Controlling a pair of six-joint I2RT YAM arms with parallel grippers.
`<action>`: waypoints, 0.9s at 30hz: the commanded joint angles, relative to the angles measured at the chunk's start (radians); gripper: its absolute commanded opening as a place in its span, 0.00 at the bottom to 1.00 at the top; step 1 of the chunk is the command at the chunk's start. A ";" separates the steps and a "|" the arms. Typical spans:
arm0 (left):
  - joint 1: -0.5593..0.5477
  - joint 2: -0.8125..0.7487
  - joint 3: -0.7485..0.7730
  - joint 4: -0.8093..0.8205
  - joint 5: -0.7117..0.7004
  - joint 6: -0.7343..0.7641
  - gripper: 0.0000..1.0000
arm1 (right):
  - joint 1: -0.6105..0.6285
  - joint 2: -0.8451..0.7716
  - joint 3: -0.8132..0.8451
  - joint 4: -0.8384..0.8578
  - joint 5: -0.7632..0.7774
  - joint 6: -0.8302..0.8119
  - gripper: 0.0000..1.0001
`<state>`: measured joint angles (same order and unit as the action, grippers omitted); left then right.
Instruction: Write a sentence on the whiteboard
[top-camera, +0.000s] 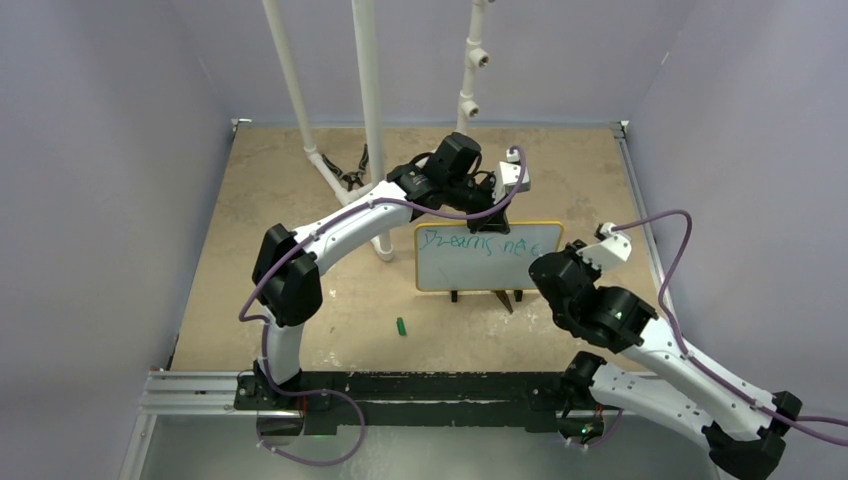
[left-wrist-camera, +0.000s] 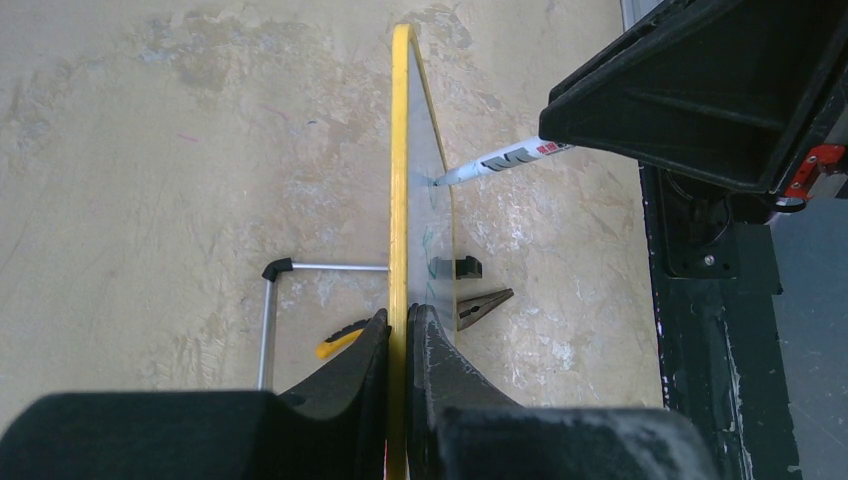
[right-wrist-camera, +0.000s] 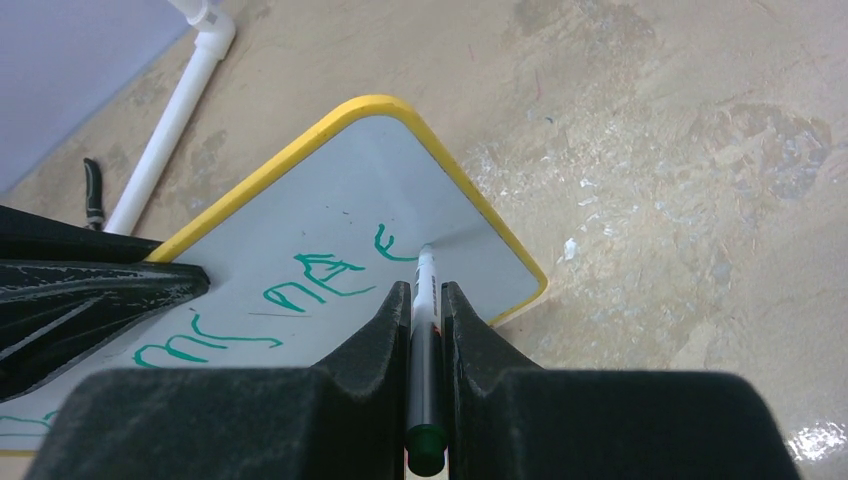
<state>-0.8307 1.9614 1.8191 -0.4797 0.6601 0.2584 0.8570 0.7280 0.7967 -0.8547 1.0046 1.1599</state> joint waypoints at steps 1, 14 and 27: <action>0.000 -0.021 -0.024 -0.043 -0.015 0.053 0.00 | -0.001 -0.035 0.032 -0.006 0.042 0.032 0.00; 0.002 -0.022 -0.024 -0.040 -0.020 0.050 0.00 | -0.001 -0.197 -0.018 0.159 -0.030 -0.149 0.00; 0.002 -0.020 -0.024 -0.039 -0.017 0.049 0.00 | -0.001 -0.148 -0.009 0.134 -0.017 -0.124 0.00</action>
<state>-0.8307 1.9610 1.8191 -0.4797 0.6605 0.2581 0.8566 0.5751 0.7921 -0.7345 0.9741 1.0389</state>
